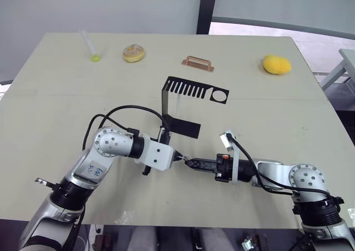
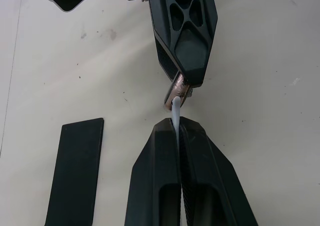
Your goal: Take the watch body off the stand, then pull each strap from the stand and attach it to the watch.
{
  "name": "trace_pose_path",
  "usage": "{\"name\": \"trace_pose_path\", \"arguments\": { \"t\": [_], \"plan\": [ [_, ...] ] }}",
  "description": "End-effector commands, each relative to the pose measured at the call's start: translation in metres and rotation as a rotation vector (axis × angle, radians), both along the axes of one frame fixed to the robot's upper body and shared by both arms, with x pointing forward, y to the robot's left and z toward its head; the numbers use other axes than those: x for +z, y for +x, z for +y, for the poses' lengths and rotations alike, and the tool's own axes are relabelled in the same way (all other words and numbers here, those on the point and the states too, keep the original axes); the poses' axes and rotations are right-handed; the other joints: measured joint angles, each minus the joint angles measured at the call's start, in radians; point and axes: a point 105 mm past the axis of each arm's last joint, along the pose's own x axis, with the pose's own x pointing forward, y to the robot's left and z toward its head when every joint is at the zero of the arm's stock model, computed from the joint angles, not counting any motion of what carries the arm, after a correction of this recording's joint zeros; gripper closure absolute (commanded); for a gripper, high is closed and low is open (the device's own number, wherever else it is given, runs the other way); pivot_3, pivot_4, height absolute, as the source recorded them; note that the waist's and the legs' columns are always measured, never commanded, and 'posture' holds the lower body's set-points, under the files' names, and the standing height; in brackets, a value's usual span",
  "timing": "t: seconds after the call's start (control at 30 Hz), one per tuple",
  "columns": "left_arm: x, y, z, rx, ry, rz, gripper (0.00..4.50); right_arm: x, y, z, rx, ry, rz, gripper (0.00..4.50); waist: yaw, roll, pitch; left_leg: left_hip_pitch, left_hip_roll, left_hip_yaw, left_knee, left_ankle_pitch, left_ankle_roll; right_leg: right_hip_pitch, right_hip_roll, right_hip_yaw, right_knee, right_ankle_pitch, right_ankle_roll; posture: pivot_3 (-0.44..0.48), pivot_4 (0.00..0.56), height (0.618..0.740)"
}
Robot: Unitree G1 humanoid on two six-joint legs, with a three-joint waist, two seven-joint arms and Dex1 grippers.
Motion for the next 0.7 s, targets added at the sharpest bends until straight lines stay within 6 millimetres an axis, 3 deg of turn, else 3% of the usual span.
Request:
{"name": "trace_pose_path", "arguments": {
  "t": [0.03, 0.7],
  "plan": [
    [0.0034, -0.0041, -0.0113, -0.034, -0.031, -0.023, 4.5, 0.0179, -0.0151, 0.0176, 0.108, 0.079, -0.046, 2.99, 0.0, 0.0, 0.0, 0.0, 0.0, 0.0, 0.0, 0.0, 0.0, 0.0, 0.0, 0.0, 0.0, 0.0, 0.0, 0.0, 0.15, 0.74],
    [0.0008, -0.0066, -0.0158, -0.037, -0.039, -0.01, 4.5, 0.0173, -0.0177, 0.0188, 0.119, 0.08, -0.045, 2.99, 0.0, 0.0, 0.0, 0.0, 0.0, 0.0, 0.0, 0.0, 0.0, 0.0, 0.0, 0.0, 0.0, 0.0, 0.0, 0.0, 0.15, 0.74]
  ]
}}
